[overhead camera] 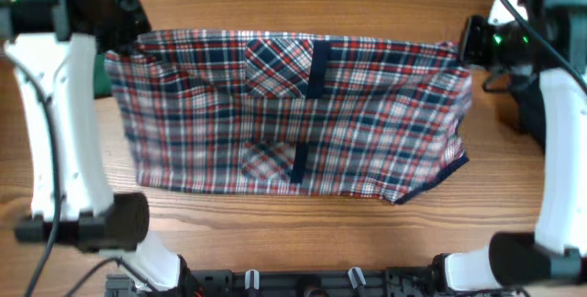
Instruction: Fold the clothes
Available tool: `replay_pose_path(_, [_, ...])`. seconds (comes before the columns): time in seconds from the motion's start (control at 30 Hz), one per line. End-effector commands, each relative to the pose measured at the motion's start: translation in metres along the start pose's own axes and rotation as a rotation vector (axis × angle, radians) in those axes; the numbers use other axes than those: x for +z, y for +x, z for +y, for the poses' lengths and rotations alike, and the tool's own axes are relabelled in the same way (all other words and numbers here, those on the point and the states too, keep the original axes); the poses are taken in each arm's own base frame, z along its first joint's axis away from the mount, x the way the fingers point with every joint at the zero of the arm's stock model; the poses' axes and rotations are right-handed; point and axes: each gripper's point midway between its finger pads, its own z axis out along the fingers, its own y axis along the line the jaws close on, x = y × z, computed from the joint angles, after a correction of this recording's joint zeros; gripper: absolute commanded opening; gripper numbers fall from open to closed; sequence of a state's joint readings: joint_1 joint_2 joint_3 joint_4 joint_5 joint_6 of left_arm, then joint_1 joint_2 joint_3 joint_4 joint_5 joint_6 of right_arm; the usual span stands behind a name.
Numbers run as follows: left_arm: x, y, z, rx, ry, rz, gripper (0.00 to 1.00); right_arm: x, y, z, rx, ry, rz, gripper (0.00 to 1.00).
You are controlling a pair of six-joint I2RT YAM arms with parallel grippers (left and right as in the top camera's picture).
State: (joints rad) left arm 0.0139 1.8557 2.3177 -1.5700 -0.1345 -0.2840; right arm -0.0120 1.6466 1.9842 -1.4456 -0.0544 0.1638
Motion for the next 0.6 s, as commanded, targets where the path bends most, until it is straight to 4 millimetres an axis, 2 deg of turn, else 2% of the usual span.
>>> replay_pose_path(0.0, [0.042, -0.008, 0.006, -0.01, -0.084, 0.046, 0.04, 0.034, -0.012, -0.013, 0.002, 0.068, 0.039, 0.04])
replay_pose_path(0.27, [0.127, -0.023, -0.01, -0.001, -0.104, 0.091, 0.04, 0.104, -0.036, -0.013, -0.001, 0.069, 0.067, 0.04])
replay_pose_path(0.57, [0.196, -0.037, -0.025, -0.005, -0.097, 0.07, 0.04, 0.185, -0.063, -0.013, -0.002, 0.065, 0.04, 0.04])
